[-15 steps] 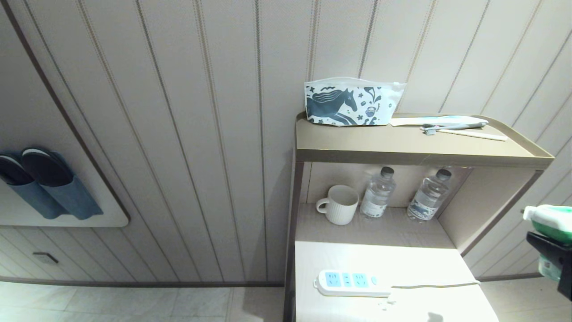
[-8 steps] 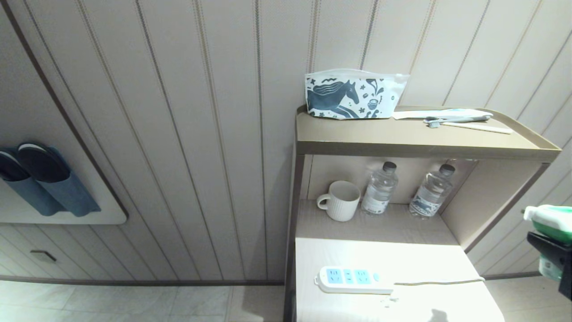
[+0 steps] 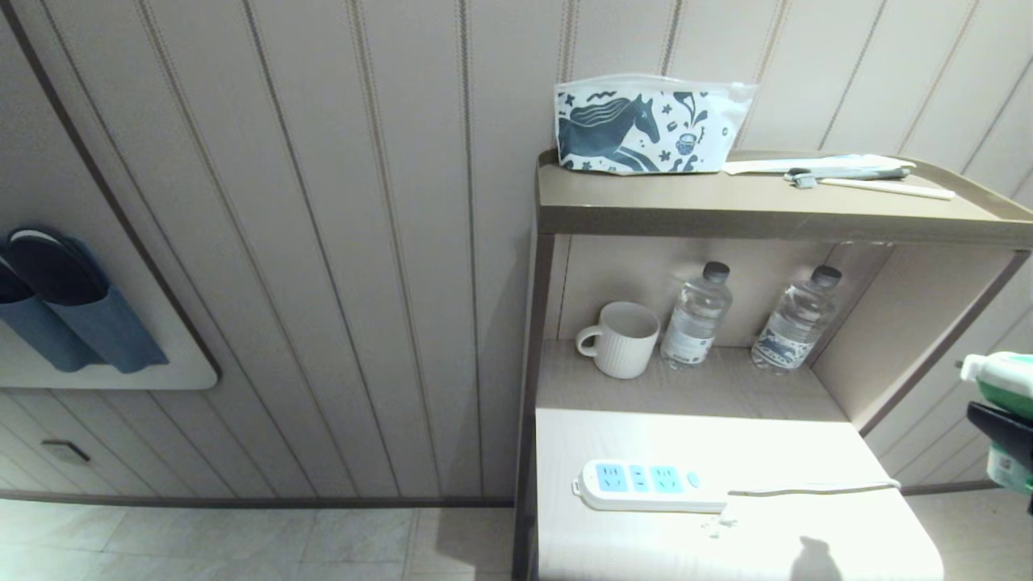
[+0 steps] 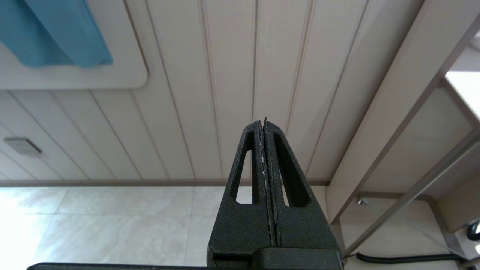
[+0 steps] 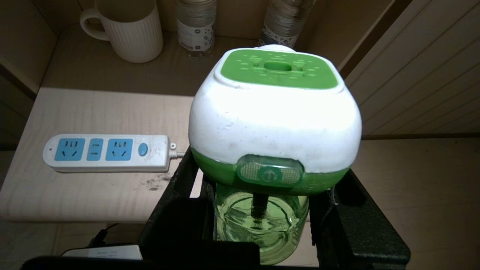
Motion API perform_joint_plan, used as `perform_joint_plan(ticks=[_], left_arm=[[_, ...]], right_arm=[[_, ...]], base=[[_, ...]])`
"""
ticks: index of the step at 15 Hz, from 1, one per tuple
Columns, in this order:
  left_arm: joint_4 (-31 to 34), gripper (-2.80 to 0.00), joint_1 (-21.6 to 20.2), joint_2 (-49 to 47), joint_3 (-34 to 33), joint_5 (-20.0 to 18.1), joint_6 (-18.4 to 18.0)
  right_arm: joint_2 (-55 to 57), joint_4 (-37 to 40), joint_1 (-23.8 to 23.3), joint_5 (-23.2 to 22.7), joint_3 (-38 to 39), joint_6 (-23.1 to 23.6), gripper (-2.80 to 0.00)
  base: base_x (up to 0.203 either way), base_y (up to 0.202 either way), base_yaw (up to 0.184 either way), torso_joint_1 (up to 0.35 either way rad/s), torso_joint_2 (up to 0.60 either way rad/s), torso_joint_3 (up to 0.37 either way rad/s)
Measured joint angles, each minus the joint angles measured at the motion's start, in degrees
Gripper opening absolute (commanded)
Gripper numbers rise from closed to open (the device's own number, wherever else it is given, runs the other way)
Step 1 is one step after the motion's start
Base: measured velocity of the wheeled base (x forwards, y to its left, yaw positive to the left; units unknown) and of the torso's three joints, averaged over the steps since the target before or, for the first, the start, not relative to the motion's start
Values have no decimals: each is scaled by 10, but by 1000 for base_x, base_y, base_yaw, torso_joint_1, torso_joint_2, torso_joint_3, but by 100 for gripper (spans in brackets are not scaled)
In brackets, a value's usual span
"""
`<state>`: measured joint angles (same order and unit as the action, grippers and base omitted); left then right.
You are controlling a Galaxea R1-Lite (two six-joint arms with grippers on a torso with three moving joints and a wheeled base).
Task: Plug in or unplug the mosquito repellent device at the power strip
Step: Place the mosquito repellent liquid on the table
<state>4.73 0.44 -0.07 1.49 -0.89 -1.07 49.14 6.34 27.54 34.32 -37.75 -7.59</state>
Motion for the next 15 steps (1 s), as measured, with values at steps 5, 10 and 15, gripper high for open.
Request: perform_joint_plan(ticks=[5, 10, 15], left_arm=[[0, -280, 0, 0, 0, 0, 2], [0, -280, 0, 0, 0, 0, 2], [0, -280, 0, 0, 0, 0, 2]], right_arm=[[-5, -1, 0, 0, -1, 3, -280], [-6, -2, 1, 0, 2, 3, -280], [-12, -1, 5, 0, 1, 4, -280]], base=[[0, 0, 0, -243, 539, 299], [0, 0, 0, -225, 520, 287], [0, 0, 0, -184, 448, 262]])
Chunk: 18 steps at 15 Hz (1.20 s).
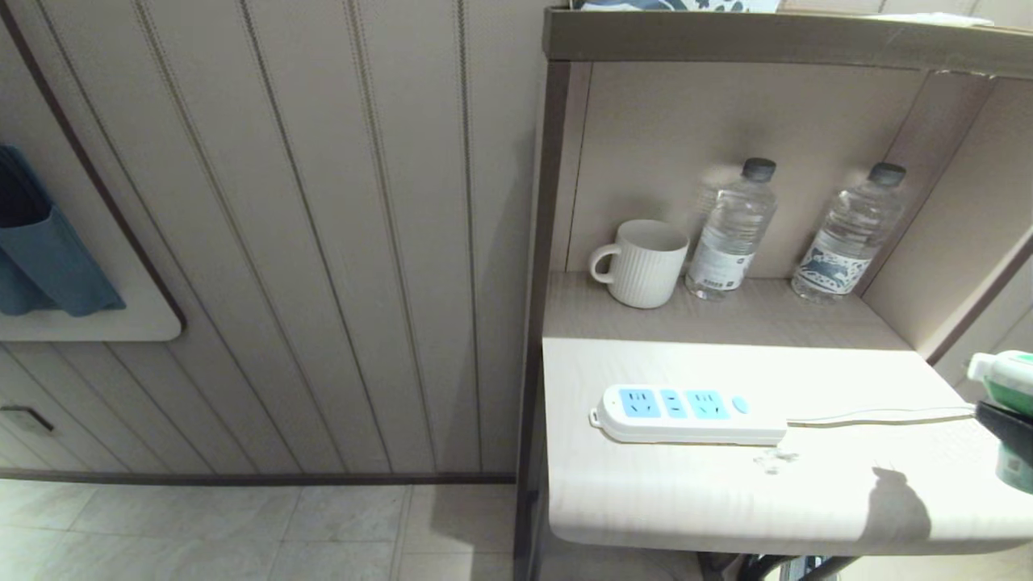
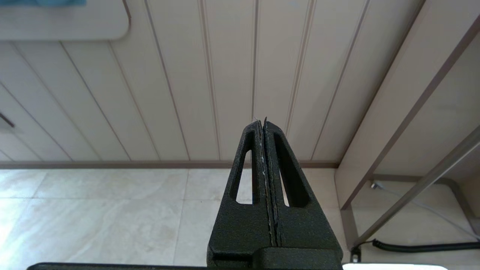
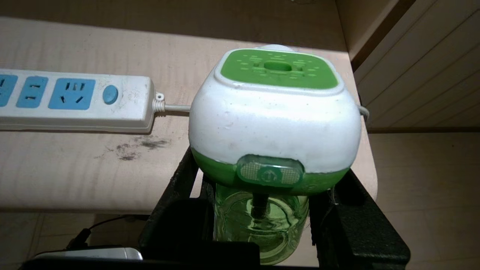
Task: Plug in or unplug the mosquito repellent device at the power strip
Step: Place the mosquito repellent liquid on the table
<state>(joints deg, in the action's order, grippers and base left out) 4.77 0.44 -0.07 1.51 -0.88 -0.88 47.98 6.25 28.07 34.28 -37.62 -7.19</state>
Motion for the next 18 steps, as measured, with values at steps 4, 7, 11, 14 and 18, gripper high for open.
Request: perform_joint_plan(ticks=[4, 7, 11, 14, 18], left_arm=[[0, -280, 0, 0, 0, 0, 1], [0, -280, 0, 0, 0, 1, 3], [-1, -280, 0, 0, 0, 1, 4], [-1, -280, 0, 0, 0, 1, 3], [-1, -280, 0, 0, 0, 0, 1]], right_arm=[[-16, -7, 1, -2, 13, 0, -280], [-28, -60, 1, -2, 41, 4, -280], [-37, -212, 0, -3, 117, 65, -280], [-31, -330, -4, -2, 184, 97, -280], [-15, -373, -7, -2, 217, 96, -280]], base=[[0, 0, 0, -33, 84, 52], [0, 0, 0, 0, 0, 0], [0, 0, 0, 0, 0, 0], [0, 0, 0, 0, 0, 0], [0, 0, 0, 0, 0, 0]])
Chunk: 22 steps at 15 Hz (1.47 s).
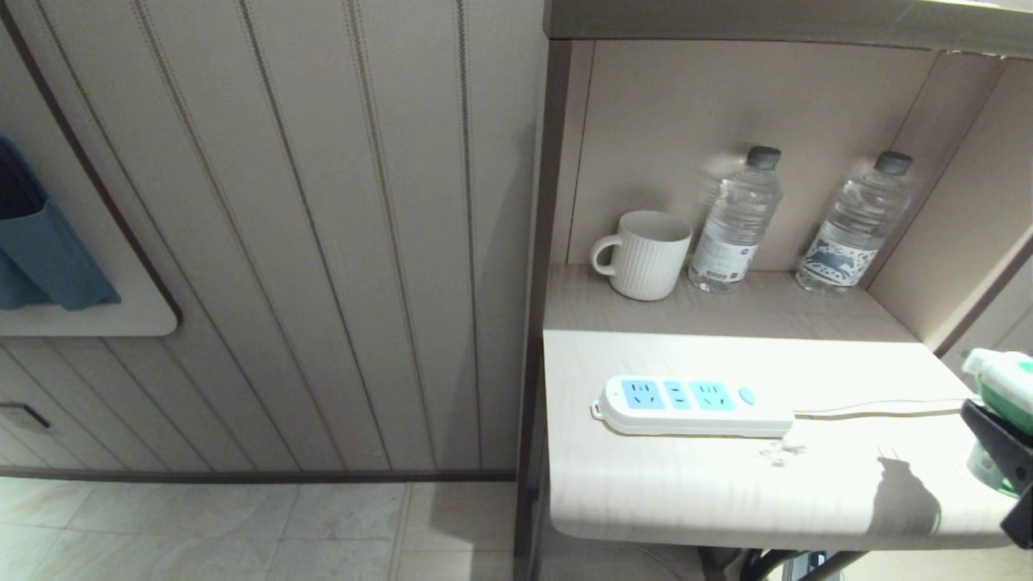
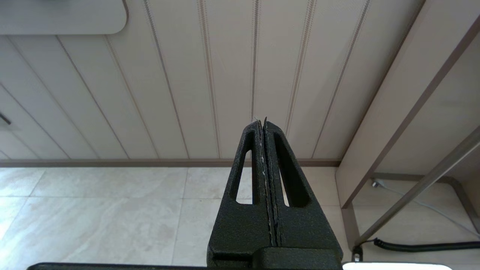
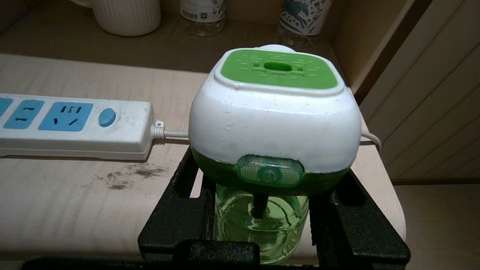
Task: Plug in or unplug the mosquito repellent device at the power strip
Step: Place the mosquito repellent liquid on the table
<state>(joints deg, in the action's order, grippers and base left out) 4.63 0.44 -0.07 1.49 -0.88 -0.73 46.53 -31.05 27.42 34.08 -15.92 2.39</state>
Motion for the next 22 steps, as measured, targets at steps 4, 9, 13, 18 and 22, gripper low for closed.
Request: perform_joint_plan(ticks=[4, 9, 13, 18, 22], left_arm=[[0, -280, 0, 0, 0, 0, 0], [0, -280, 0, 0, 0, 0, 0], [0, -280, 0, 0, 0, 0, 0], [0, -280, 0, 0, 0, 0, 0], [0, -280, 0, 0, 0, 0, 0]], right_arm=[[28, -4, -2, 1, 0, -6, -280], [82, -74, -60, -1, 0, -14, -280], [127, -118, -91, -1, -4, -25, -280], [277, -330, -172, -25, -4, -27, -280], [384, -460, -262, -92, -30, -28, -280]], base=[[0, 0, 0, 0, 0, 0], [0, 0, 0, 0, 0, 0], [0, 0, 0, 0, 0, 0], [0, 0, 0, 0, 0, 0], [0, 0, 0, 0, 0, 0]])
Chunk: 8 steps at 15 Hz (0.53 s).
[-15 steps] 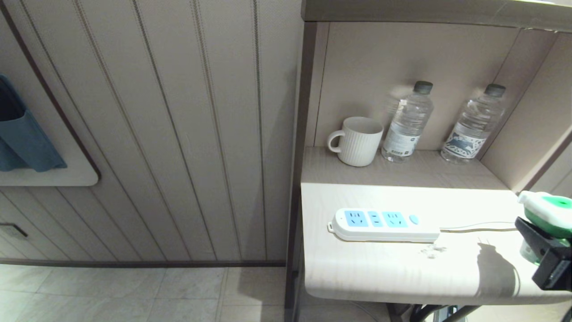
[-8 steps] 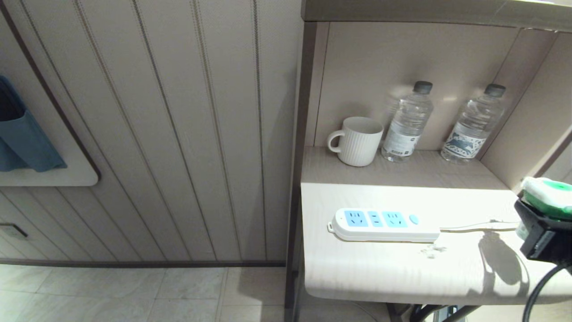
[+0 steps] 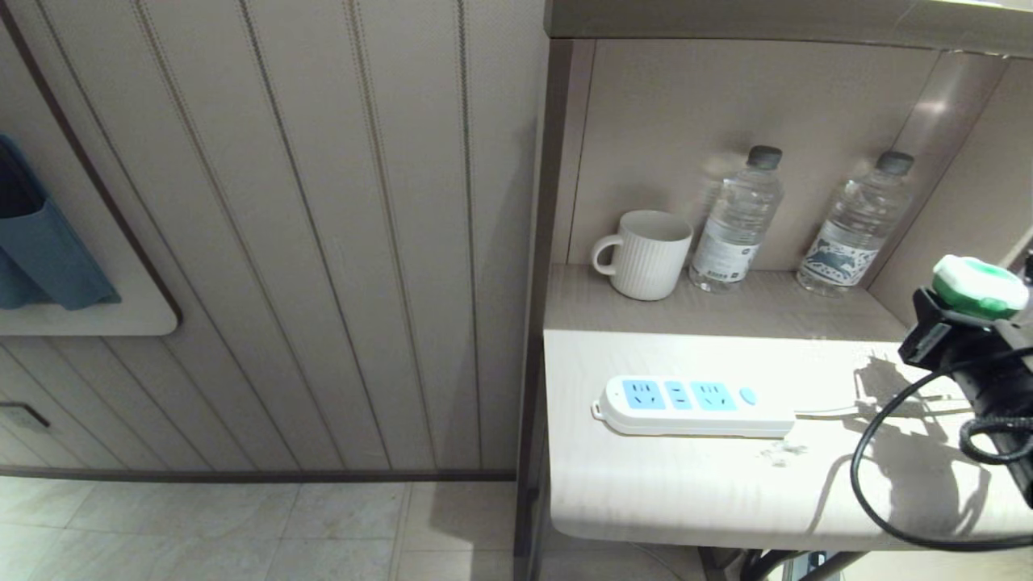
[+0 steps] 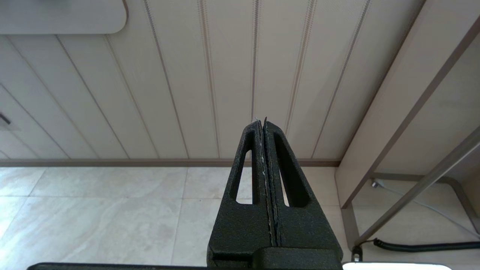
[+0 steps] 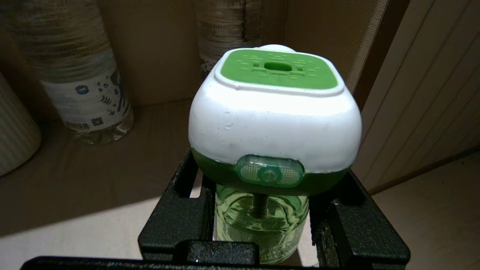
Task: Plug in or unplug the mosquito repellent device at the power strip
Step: Place the mosquito repellent liquid on the table
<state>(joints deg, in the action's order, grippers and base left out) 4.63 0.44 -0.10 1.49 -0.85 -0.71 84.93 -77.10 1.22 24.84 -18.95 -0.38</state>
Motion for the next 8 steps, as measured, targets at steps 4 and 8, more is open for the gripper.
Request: perform_joint_plan(ticks=[4, 8], left_arm=[[0, -280, 0, 0, 0, 0, 0], [0, -280, 0, 0, 0, 0, 0]], right_arm=[[95, -95, -8, -13, -5, 22, -280], [148, -102, 17, -13, 5, 27, -280]], base=[[0, 0, 0, 0, 0, 0], [0, 0, 0, 0, 0, 0]])
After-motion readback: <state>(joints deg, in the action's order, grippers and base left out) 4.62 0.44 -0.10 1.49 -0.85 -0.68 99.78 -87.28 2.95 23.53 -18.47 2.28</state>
